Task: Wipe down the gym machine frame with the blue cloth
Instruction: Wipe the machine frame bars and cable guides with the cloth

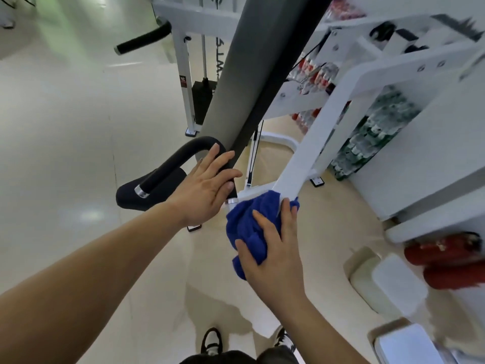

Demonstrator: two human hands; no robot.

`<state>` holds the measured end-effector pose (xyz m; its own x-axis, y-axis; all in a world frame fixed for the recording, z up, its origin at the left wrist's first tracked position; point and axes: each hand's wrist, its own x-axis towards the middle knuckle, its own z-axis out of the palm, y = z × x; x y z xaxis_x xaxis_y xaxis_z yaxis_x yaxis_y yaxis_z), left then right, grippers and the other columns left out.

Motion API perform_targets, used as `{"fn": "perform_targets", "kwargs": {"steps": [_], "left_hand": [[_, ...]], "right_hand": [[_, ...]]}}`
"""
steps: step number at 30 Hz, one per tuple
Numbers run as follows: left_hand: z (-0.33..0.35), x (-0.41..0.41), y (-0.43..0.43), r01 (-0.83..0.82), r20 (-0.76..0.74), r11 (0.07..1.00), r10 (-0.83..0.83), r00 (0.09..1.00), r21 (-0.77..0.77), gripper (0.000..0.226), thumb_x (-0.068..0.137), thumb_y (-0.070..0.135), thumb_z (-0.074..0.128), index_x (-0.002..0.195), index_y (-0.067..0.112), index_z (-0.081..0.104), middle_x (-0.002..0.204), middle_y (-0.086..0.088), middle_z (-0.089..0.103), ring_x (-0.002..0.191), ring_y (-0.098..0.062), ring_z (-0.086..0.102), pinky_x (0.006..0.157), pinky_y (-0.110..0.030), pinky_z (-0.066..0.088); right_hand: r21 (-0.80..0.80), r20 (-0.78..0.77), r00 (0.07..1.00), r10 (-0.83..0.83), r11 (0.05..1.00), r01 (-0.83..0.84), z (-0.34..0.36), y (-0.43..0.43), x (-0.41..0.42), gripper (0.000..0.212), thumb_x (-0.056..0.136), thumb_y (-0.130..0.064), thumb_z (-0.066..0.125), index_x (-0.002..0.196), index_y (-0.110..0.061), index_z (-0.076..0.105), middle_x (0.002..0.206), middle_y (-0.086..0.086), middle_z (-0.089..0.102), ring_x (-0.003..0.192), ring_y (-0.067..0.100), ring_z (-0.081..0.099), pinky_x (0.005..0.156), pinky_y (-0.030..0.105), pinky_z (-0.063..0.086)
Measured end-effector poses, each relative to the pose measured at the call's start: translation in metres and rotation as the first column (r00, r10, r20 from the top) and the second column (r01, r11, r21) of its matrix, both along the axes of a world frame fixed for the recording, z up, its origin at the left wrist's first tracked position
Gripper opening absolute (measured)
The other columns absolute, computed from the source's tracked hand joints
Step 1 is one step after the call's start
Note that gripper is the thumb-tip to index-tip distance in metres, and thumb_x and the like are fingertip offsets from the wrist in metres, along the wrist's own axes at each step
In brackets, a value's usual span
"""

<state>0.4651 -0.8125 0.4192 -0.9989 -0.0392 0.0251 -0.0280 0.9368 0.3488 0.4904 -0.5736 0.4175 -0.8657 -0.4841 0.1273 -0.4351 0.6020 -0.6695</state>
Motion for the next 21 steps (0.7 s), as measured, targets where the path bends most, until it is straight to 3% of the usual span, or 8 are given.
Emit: {"fn": "perform_targets", "kwargs": {"steps": [5, 6, 9, 10, 14, 16, 21], "left_hand": [[0.006, 0.0, 0.0, 0.007, 0.022, 0.999, -0.008, 1.0, 0.035, 0.041, 0.109, 0.046, 0.024, 0.148, 0.043, 0.037, 0.169, 0.013, 0.002, 0.151, -0.01, -0.027, 0.126, -0.043, 0.002], [0.008, 0.0, 0.001, 0.003, 0.036, 1.0, -0.005, 0.999, 0.03, 0.041, 0.109, 0.045, 0.025, 0.148, 0.042, 0.037, 0.169, 0.014, 0.001, 0.151, -0.01, -0.027, 0.126, -0.043, 0.002], [0.011, -0.002, 0.003, -0.008, 0.071, 0.999, 0.005, 0.997, 0.032, 0.041, 0.109, 0.043, 0.027, 0.149, 0.043, 0.036, 0.169, 0.016, -0.001, 0.151, -0.01, -0.028, 0.126, -0.044, 0.003], [0.012, -0.002, 0.002, -0.012, 0.077, 0.999, 0.009, 0.997, 0.04, 0.041, 0.109, 0.044, 0.028, 0.149, 0.044, 0.036, 0.169, 0.017, -0.002, 0.151, -0.009, -0.028, 0.126, -0.044, 0.003], [0.014, -0.002, 0.003, -0.01, 0.084, 0.998, 0.004, 0.996, 0.063, 0.041, 0.108, 0.043, 0.03, 0.149, 0.043, 0.038, 0.169, 0.017, -0.001, 0.151, -0.009, -0.027, 0.126, -0.044, 0.006], [0.016, -0.002, 0.005, -0.015, 0.096, 0.997, 0.008, 0.995, 0.073, 0.041, 0.108, 0.042, 0.031, 0.148, 0.041, 0.039, 0.169, 0.016, -0.001, 0.151, -0.01, -0.027, 0.126, -0.045, 0.007], [0.022, -0.005, 0.014, -0.092, 0.097, 0.984, 0.078, 0.992, 0.149, 0.038, 0.108, 0.034, 0.04, 0.145, 0.036, 0.048, 0.169, 0.012, 0.006, 0.154, -0.012, -0.02, 0.127, -0.049, 0.01]], "right_hand": [[-0.065, 0.133, 0.991, 0.004, 0.998, 0.005, 0.008, 0.008, -0.05, 0.044, 0.102, -0.054, 0.05, 0.146, -0.049, 0.047, 0.167, -0.026, -0.012, 0.154, -0.001, -0.003, 0.117, 0.024, 0.023], [-0.077, 0.172, 0.985, -0.005, 0.997, 0.019, 0.011, 0.008, -0.061, 0.042, 0.102, -0.051, 0.051, 0.144, -0.049, 0.049, 0.166, -0.026, -0.012, 0.151, -0.006, 0.003, 0.116, 0.023, 0.026], [-0.167, 0.243, 0.97, -0.019, 0.984, 0.061, 0.015, 0.006, -0.063, 0.041, 0.105, -0.034, 0.053, 0.145, -0.043, 0.05, 0.167, -0.026, -0.005, 0.128, -0.032, 0.012, 0.099, 0.001, 0.027], [-0.239, 0.249, 0.968, -0.025, 0.967, 0.086, 0.012, 0.006, -0.058, 0.042, 0.105, -0.027, 0.054, 0.145, -0.041, 0.051, 0.167, -0.025, 0.003, 0.127, -0.034, 0.015, 0.098, 0.002, 0.03], [-0.42, 0.276, 0.955, -0.108, 0.88, 0.221, -0.003, 0.016, -0.042, 0.048, 0.1, -0.007, 0.059, 0.139, -0.035, 0.059, 0.155, -0.03, 0.035, 0.141, -0.006, 0.038, 0.113, 0.027, 0.04], [-0.402, 0.31, 0.93, -0.196, 0.86, 0.315, -0.003, 0.02, -0.044, 0.043, 0.101, -0.01, 0.058, 0.141, -0.027, 0.058, 0.15, -0.031, 0.036, 0.14, -0.003, 0.04, 0.115, 0.028, 0.039], [-0.282, 0.339, 0.887, -0.315, 0.865, 0.415, -0.001, 0.009, -0.065, 0.042, 0.106, -0.028, 0.049, 0.145, -0.013, 0.05, 0.164, -0.008, 0.027, 0.147, 0.013, 0.032, 0.114, 0.027, 0.03]]}}
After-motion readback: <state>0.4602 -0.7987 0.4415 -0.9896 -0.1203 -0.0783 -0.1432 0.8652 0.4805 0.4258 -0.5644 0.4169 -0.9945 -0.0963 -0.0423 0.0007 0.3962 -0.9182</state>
